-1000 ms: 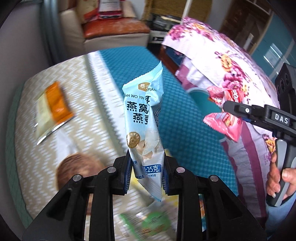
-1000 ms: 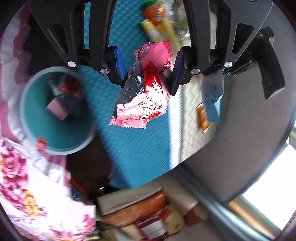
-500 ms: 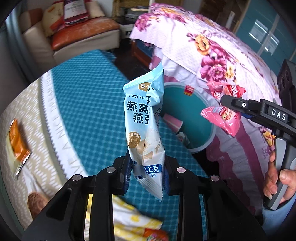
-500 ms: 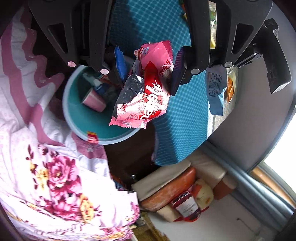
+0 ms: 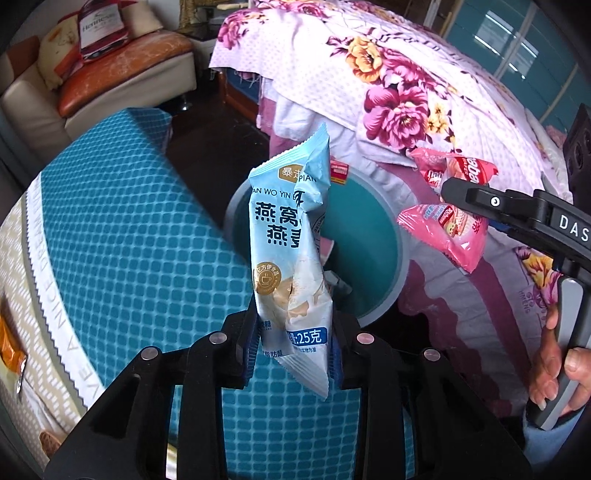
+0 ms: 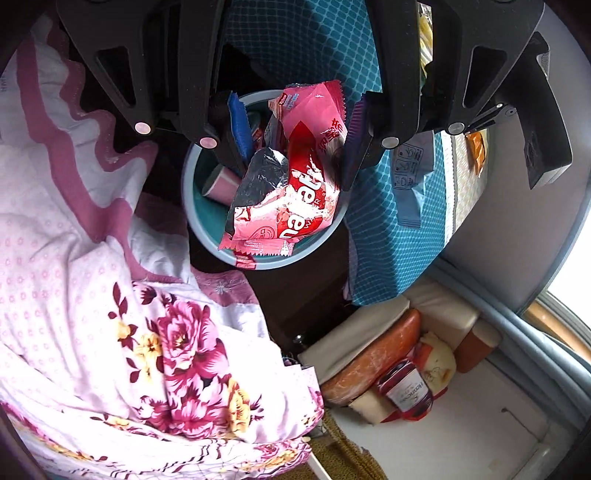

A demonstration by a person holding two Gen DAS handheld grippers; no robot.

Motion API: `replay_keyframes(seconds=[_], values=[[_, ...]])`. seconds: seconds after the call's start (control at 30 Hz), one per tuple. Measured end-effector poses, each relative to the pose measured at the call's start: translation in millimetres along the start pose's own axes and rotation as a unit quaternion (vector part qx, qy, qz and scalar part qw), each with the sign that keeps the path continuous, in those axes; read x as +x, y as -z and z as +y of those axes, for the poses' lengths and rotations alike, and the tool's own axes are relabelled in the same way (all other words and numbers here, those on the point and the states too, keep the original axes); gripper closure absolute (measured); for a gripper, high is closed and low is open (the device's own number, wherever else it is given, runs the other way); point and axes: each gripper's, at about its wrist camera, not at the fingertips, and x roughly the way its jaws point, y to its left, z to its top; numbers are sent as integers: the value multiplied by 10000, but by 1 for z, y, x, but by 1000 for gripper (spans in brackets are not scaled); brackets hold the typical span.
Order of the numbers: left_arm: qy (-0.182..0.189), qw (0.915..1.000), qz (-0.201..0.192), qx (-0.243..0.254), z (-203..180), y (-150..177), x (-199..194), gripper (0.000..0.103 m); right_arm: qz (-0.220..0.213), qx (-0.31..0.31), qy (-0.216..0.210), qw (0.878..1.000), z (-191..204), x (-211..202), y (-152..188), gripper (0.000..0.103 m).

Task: Collect trash
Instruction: 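Carry both snack bags over the wastebasket and open both tools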

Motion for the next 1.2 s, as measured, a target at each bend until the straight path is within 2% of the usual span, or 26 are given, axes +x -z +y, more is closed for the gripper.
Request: replay_keyframes(seconds=[0.03,0.1,0.17,0.27,0.83,1.07,1.2], values=[[0,10000,0,15,-1,-1,2,65,-8,4,12,10000,-1,0,-1,61],[-40,10000,-36,7,-2,-5,4,49,-14,26,30,10000,-5,1,-3,61],[-115,9998,-136,-39,-1,-8,4,26,3,37,56,10000,-7,3,-4,61],[-206,9994,-243,-103,3,-9,3,16,46,35,89,9999,-7,6,-5,60],[-176,9996,-72,-231,21,13,0,10,264,-116,277,9992,11,26,-5,58],[-136,9994,-98,-299,30,19,-7,10,362,-156,350,9986,23,34,-3,32],[-117,9993,-79,-349,36,23,-10,10,413,-98,370,9984,25,33,-1,28]])
